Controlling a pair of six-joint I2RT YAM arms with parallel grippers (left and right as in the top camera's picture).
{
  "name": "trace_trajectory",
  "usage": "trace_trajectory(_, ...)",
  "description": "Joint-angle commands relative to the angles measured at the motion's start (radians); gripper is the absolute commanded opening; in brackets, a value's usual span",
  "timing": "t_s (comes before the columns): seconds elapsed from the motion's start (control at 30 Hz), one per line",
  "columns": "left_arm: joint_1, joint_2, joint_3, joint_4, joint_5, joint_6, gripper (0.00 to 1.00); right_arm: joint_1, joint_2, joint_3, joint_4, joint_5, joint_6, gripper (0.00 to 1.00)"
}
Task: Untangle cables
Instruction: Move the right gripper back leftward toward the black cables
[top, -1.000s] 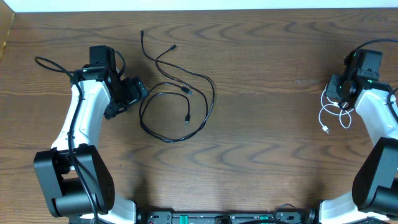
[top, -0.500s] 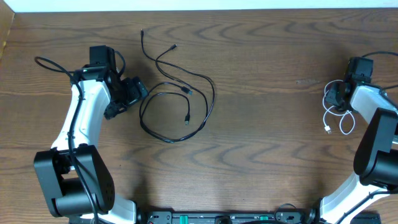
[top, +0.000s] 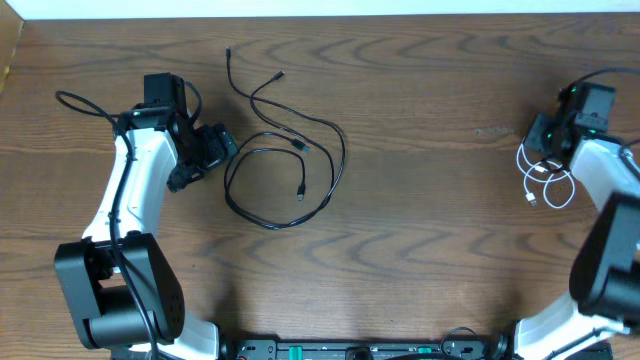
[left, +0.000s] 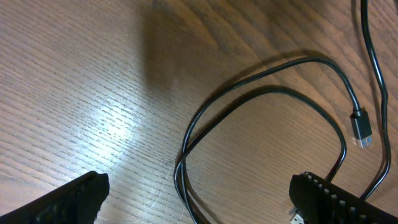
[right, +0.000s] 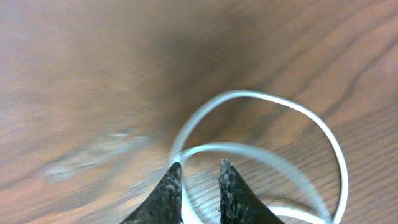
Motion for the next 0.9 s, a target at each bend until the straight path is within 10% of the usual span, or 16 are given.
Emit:
trace_trajectory(0.0,0.004,0.006,-0.005,-0.002,-0.013,0.002,0.98,-0.003,-0.144,0.027,-0.050,-0.155,-0.003,0.21)
trace_trajectory(0.87,0.004,0.006,-0.005,-0.002,-0.013,0.002,0.98,0.246,-0.209,0.016,-0.164,-0.303,0.109,0.23)
